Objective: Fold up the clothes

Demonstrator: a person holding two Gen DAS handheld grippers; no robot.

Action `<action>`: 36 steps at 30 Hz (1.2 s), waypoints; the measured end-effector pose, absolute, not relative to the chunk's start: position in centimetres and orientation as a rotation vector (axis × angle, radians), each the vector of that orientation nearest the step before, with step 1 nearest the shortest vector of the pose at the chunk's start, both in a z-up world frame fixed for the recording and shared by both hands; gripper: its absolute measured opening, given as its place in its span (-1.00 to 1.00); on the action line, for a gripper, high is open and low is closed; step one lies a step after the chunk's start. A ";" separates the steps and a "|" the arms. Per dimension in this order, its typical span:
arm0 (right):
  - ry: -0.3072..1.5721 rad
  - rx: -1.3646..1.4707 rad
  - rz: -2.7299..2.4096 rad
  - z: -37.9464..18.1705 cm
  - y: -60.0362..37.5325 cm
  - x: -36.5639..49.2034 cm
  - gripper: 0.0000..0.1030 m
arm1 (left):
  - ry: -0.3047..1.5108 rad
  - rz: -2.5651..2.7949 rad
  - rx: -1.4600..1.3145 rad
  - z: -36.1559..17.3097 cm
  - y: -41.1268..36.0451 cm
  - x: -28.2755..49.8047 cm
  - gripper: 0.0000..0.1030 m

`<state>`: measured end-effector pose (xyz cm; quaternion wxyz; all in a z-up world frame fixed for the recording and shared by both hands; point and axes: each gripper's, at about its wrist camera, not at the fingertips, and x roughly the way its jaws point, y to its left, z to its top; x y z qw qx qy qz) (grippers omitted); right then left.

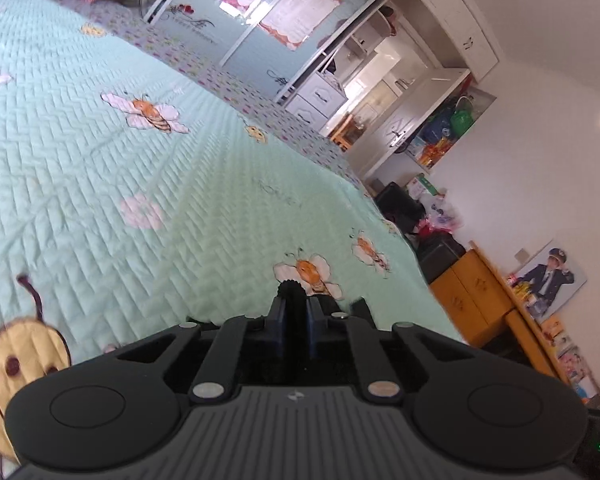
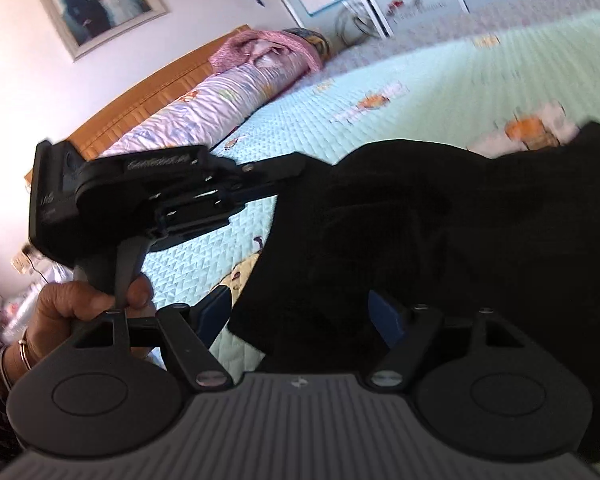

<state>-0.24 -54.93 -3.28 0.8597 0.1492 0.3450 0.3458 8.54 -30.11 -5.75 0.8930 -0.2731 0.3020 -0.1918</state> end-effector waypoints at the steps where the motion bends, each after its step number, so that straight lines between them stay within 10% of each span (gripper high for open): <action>1: 0.739 0.295 0.721 -3.5 -54.4 -0.1 0.49 | 0.673 -0.368 -0.564 -6.8 -29.9 9.2 -0.80; 3: 0.791 0.276 0.706 -4.4 -53.5 0.4 0.49 | 0.744 -0.316 -0.594 -8.8 -29.1 9.9 -0.72; 5: 0.792 0.270 0.704 -4.8 -53.2 0.3 0.49 | 0.772 -0.281 -0.659 -9.9 -27.9 10.0 -0.09; 7: 0.786 0.290 0.710 -4.7 -53.5 0.1 0.49 | 0.784 -0.240 -0.715 -10.3 -26.8 9.9 0.14; 21: 0.670 1.096 0.658 -6.2 -67.8 1.4 0.50 | 0.867 -0.540 -0.706 -7.0 -32.3 3.6 0.18; 25: 0.686 1.220 0.599 -8.9 -71.6 0.4 0.58 | 0.857 -0.532 -0.680 -8.9 -31.8 3.4 -0.07; 28: 0.717 1.222 0.515 -11.7 -73.9 0.2 -0.08 | 0.862 -0.535 -0.662 -8.8 -31.7 3.9 -0.08; 32: 0.650 1.245 0.534 -10.2 -74.5 -0.8 0.45 | 0.854 -0.525 -0.638 -8.8 -31.5 3.5 -0.08; 36: 0.685 1.162 0.571 -8.9 -74.0 -1.4 0.53 | 0.857 -0.515 -0.655 -8.9 -31.4 3.6 -0.07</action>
